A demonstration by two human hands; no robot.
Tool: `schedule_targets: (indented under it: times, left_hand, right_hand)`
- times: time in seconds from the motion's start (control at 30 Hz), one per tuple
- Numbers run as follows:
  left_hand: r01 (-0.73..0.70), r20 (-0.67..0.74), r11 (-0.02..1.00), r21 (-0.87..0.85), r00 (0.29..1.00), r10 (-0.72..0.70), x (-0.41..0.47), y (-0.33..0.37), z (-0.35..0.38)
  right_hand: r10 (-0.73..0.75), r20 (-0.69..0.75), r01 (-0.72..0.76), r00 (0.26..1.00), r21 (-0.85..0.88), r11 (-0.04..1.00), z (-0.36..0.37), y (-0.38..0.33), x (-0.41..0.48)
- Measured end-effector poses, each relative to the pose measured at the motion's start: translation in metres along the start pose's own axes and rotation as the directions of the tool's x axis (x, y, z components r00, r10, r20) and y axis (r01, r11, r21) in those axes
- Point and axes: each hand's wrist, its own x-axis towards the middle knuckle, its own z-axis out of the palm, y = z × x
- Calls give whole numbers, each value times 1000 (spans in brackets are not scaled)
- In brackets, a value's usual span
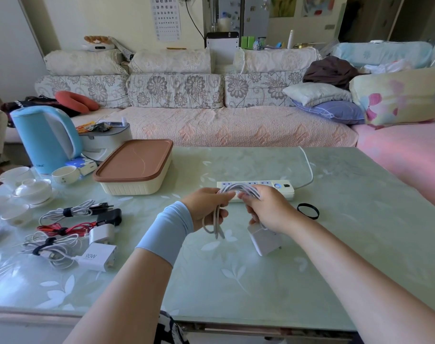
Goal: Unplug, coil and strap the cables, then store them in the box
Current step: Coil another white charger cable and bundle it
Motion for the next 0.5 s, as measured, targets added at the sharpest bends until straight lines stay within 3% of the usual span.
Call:
schedule_targets:
  times: [0.1,0.23,0.37,0.5]
  left_hand:
    - [-96,19,982,-165,995,100,0,3,1]
    - [-157,-24,967,-201,988,156,-1,1,7]
    - [-175,-92,984,-39,981,171,-1,-1,13]
    - [-42,-35,925,378,998,59,-3,-1,9]
  right_hand:
    - [9,59,-5,998,-64,998,-2,-5,-2]
    - [55,150,-79,987,159,984,0,-2,-4]
    - [95,24,-98,995,221,970,0,1,1]
    - [85,-62,-74,994,155,985,-6,8,2]
